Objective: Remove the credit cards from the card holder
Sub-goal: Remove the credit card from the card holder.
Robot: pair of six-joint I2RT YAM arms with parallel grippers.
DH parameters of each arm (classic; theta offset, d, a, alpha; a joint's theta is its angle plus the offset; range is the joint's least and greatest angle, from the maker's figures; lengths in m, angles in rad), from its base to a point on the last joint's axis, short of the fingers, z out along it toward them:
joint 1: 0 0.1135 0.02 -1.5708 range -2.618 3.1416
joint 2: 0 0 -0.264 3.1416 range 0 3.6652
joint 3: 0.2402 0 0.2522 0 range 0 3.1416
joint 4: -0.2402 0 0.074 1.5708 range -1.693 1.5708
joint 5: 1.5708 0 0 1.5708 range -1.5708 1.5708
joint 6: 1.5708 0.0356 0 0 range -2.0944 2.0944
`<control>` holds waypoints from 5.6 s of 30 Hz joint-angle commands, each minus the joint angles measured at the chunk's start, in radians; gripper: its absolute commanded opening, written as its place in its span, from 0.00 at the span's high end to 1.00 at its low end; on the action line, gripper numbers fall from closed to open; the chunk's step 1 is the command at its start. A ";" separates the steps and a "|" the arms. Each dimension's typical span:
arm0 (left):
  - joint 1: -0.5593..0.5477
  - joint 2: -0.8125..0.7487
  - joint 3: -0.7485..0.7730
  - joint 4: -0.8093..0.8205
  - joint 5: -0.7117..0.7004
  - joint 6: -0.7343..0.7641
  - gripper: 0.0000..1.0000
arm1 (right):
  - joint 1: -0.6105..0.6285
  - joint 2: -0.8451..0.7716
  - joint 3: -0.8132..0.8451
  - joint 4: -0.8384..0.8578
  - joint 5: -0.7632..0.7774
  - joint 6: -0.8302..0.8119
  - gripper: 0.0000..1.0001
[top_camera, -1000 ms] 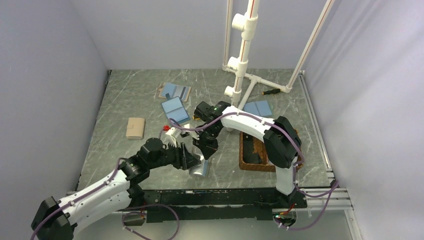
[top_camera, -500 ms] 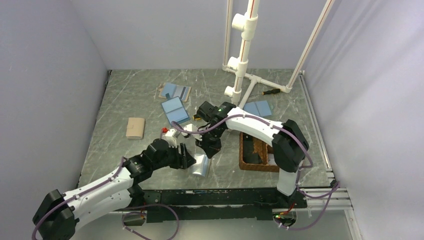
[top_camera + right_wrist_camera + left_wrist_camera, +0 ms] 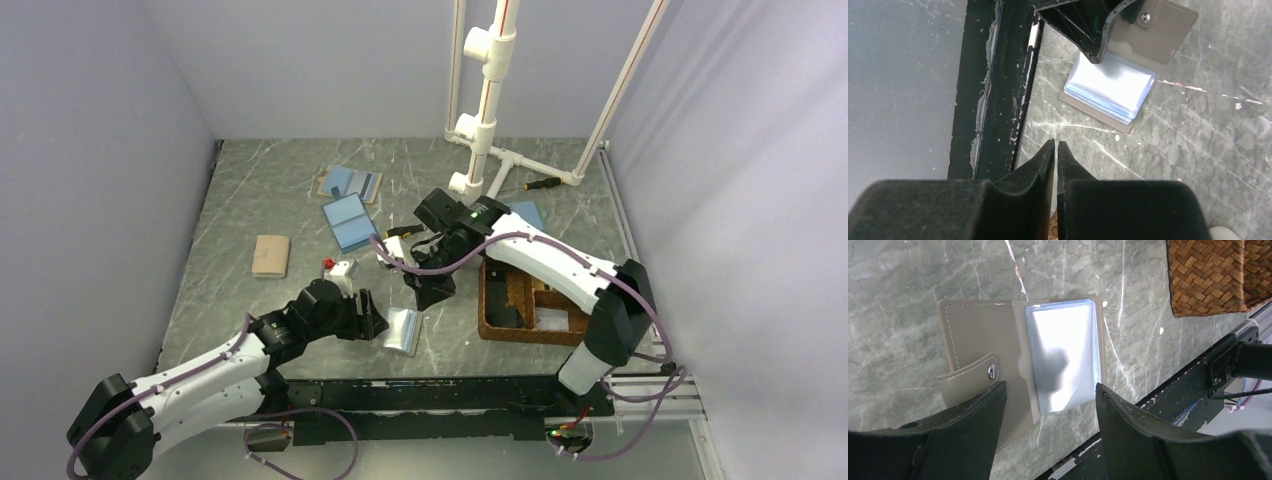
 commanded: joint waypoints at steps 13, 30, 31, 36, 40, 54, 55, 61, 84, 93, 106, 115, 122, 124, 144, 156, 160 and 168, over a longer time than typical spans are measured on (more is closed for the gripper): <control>-0.003 0.044 0.058 -0.001 -0.018 -0.034 0.24 | -0.060 -0.106 -0.084 0.048 -0.152 -0.056 0.80; -0.207 0.303 0.281 -0.161 -0.271 -0.120 0.14 | -0.060 -0.092 -0.101 0.092 -0.114 -0.030 0.78; -0.218 0.328 0.300 -0.189 -0.293 -0.142 0.14 | -0.060 -0.091 -0.102 0.093 -0.113 -0.029 0.78; -0.243 0.478 0.401 -0.333 -0.372 -0.226 0.15 | -0.060 -0.093 -0.104 0.096 -0.109 -0.028 0.78; -0.255 0.579 0.461 -0.378 -0.387 -0.246 0.17 | -0.060 -0.091 -0.106 0.098 -0.106 -0.027 0.78; -0.269 0.619 0.464 -0.317 -0.317 -0.193 0.19 | -0.060 -0.080 -0.108 0.098 -0.100 -0.029 0.78; -0.268 0.621 0.463 -0.322 -0.320 -0.196 0.19 | -0.060 -0.081 -0.108 0.098 -0.099 -0.029 0.78; -0.268 0.677 0.477 -0.357 -0.320 -0.191 0.29 | -0.060 -0.079 -0.108 0.097 -0.098 -0.029 0.78; -0.076 0.424 0.182 -0.045 -0.030 -0.202 0.79 | -0.048 -0.083 -0.167 0.142 -0.101 -0.047 0.78; 0.026 0.303 0.027 0.129 0.109 -0.239 0.83 | 0.011 -0.137 -0.443 0.365 -0.132 -0.341 0.76; 0.084 0.329 -0.031 0.240 0.201 -0.229 0.85 | 0.210 -0.067 -0.527 0.635 0.235 -0.378 0.76; 0.089 0.384 -0.018 0.262 0.232 -0.216 0.84 | 0.230 -0.016 -0.531 0.661 0.352 -0.464 0.72; 0.094 0.366 -0.017 0.239 0.224 -0.212 0.83 | 0.231 -0.005 -0.529 0.600 0.347 -0.514 0.74; 0.094 0.364 -0.012 0.233 0.224 -0.209 0.83 | 0.234 0.006 -0.526 0.592 0.344 -0.516 0.74; 0.095 0.441 0.028 0.140 0.175 -0.176 0.93 | 0.259 0.060 -0.469 0.568 0.315 -0.448 0.61; 0.098 0.395 0.005 0.057 0.094 -0.185 1.00 | 0.207 -0.026 -0.443 0.485 0.221 -0.473 0.50; 0.099 0.414 0.006 0.070 0.103 -0.183 1.00 | 0.204 -0.049 -0.442 0.449 0.195 -0.501 0.49; 0.100 0.441 0.011 0.103 0.128 -0.181 1.00 | 0.218 -0.025 -0.440 0.461 0.195 -0.489 0.52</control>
